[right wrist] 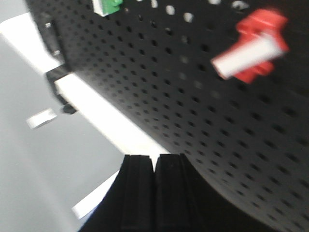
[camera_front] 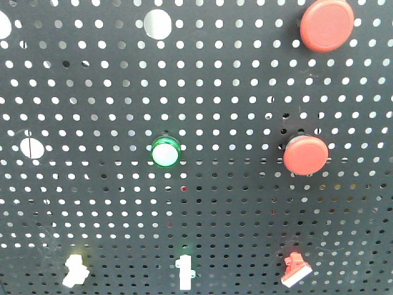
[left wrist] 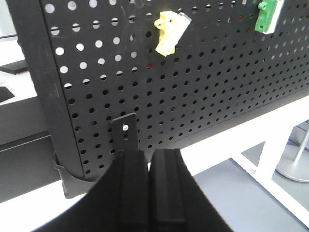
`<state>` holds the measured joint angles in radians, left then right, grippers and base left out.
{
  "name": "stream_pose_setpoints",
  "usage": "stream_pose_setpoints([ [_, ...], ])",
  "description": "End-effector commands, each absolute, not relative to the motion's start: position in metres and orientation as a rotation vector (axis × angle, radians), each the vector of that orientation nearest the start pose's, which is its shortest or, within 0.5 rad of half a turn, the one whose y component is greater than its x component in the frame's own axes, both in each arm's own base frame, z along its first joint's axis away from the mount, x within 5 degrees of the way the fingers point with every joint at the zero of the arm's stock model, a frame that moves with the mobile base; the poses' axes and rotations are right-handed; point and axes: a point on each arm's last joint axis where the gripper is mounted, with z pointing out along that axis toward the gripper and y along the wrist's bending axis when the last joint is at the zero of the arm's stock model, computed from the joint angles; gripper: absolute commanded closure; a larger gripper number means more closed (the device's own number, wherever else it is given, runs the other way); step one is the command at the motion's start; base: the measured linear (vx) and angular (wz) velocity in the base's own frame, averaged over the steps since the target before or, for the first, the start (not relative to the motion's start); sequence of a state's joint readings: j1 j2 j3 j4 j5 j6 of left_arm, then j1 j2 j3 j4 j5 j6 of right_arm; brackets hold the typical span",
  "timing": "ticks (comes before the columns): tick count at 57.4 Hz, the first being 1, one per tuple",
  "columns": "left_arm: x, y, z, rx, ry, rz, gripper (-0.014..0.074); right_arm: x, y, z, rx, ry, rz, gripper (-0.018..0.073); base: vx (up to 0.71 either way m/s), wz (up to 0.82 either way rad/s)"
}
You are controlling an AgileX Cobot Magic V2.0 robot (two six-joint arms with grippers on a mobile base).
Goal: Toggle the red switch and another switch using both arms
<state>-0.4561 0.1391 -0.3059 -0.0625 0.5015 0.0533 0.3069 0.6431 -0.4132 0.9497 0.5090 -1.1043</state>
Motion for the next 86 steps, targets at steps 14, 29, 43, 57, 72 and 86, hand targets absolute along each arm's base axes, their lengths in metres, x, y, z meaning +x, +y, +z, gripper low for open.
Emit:
stream_pose_setpoints([
  [14,0.046,-0.025,0.283,0.381,1.634,-0.377,0.0594,0.044,0.022,0.274,-0.377,1.353,0.184,0.0565,0.00,0.00],
  [29,0.046,-0.025,0.281,0.383,1.653,-0.382,0.0594,0.044,0.020,0.275,-0.360,1.339,0.173,0.0565,0.00,0.00],
  [43,0.046,-0.025,0.281,0.383,1.653,-0.382,0.0594,0.044,0.020,0.275,-0.360,1.339,0.173,0.0565,0.00,0.00],
  [57,0.048,-0.025,0.276,0.394,1.648,-0.358,0.0594,0.044,0.020,0.275,-0.363,1.340,0.175,0.0565,0.00,0.00],
  [72,0.051,-0.013,0.243,0.235,1.517,-0.155,0.0594,0.044,0.020,0.275,-0.363,1.340,0.175,0.0565,0.00,0.00],
  [86,0.056,-0.007,0.199,0.009,1.491,-0.194,0.0594,0.044,0.020,0.275,-0.363,1.340,0.175,0.0565,0.00,0.00],
])
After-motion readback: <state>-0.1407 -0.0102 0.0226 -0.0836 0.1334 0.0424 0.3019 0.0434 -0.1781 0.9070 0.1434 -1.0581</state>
